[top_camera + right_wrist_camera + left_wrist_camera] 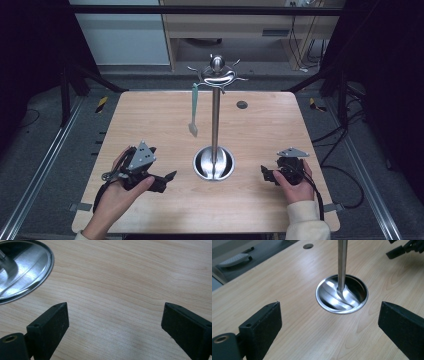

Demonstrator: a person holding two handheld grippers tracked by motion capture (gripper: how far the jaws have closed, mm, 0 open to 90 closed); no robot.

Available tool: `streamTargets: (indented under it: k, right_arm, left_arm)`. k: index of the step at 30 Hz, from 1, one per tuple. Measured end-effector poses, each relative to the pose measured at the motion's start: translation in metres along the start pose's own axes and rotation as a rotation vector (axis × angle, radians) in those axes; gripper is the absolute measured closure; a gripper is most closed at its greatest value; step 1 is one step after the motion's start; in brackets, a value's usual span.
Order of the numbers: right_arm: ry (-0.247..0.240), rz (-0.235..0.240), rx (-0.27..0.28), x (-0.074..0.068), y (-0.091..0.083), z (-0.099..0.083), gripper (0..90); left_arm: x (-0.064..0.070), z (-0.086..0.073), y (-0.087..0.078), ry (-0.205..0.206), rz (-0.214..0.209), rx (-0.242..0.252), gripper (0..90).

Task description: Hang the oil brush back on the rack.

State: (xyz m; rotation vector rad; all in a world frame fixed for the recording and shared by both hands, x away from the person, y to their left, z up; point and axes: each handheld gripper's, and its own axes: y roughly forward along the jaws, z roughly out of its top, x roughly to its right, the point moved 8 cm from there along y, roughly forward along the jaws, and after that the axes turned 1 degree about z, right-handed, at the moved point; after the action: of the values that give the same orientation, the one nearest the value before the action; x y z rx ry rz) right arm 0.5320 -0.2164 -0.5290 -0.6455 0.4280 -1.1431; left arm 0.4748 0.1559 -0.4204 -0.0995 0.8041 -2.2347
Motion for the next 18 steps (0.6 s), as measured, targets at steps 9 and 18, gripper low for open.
streamTargets:
  k: [9,18]
  right_arm:
    - [-0.002,-0.002,-0.004,0.000,0.000,0.000,8.2]
    - [-0.002,0.003,-0.006,-0.001,0.000,0.000,8.2]
  left_arm:
    - [0.007,-0.037,0.020,-0.015,-0.030,-0.045,4.7]
    - [0.002,-0.071,0.027,-0.028,-0.025,-0.082,4.7]
